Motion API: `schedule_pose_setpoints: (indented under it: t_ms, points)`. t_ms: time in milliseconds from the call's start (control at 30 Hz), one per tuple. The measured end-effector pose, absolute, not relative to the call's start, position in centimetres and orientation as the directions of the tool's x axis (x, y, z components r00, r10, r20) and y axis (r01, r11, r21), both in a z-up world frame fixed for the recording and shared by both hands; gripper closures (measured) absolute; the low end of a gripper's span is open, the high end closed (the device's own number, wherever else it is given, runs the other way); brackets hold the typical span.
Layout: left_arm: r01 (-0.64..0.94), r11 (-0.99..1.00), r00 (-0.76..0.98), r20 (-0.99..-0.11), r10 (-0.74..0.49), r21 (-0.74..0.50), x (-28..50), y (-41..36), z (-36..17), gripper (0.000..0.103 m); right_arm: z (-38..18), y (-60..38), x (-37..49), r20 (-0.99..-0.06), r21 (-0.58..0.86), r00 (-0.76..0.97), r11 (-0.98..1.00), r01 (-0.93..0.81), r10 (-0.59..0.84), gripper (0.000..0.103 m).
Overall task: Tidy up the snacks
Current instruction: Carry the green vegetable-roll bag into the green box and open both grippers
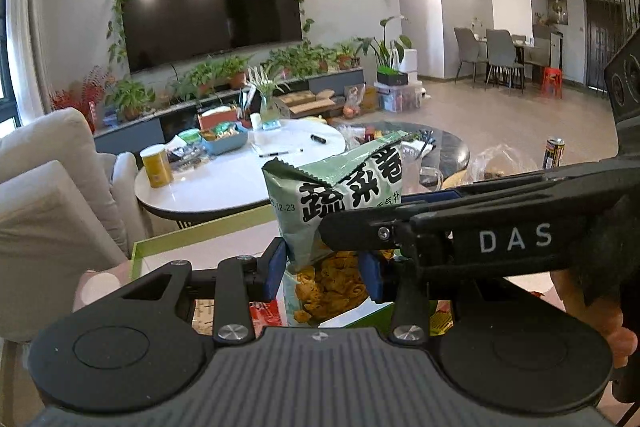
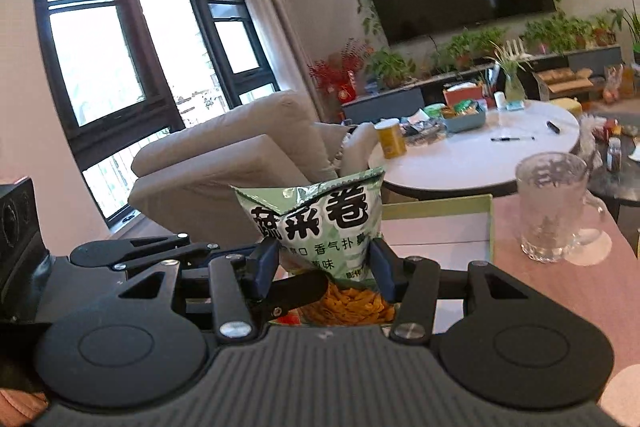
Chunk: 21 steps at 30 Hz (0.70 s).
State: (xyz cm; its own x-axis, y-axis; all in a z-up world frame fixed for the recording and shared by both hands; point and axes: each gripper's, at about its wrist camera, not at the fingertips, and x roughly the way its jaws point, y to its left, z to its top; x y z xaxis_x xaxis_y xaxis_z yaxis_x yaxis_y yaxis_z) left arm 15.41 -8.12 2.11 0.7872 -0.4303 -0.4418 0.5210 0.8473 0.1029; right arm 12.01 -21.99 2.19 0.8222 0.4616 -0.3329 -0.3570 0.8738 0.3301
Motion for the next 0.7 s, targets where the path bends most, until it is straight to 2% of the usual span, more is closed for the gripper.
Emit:
schedule_pose_setpoints:
  t_ms: [467,533,600,667,700]
  points:
    - [0.553,0.828,0.735,-0.52,-0.435,0.089,18.0,-10.9,0.3,0.065,0.4,-24.6,13.0,-0.37,0.36,0.825,0.885,-0.296,0.427,0.043]
    - [0.551,0.83,0.73,-0.533,-0.428,0.09,18.3,-11.2,-0.1,0.062,0.2,-25.1,13.0,-0.383,0.383,0.819,0.881,-0.279,0.426,0.043]
    - [0.527,0.845,0.742,-0.534,-0.405,0.093,18.7,-11.3,-0.4,0.047,-0.1,-25.5,13.2,-0.396,0.402,0.814,0.877,-0.263,0.425,0.043]
    - [0.495,0.863,0.76,-0.53,-0.375,0.099,18.9,-11.1,-0.5,0.04,-0.3,-25.6,13.4,-0.399,0.409,0.816,0.877,-0.251,0.419,0.043]
    - [0.48,0.871,0.768,-0.529,-0.362,0.101,19.1,-11.0,-0.5,0.039,-0.3,-25.6,13.5,-0.4,0.409,0.819,0.88,-0.242,0.411,0.043]
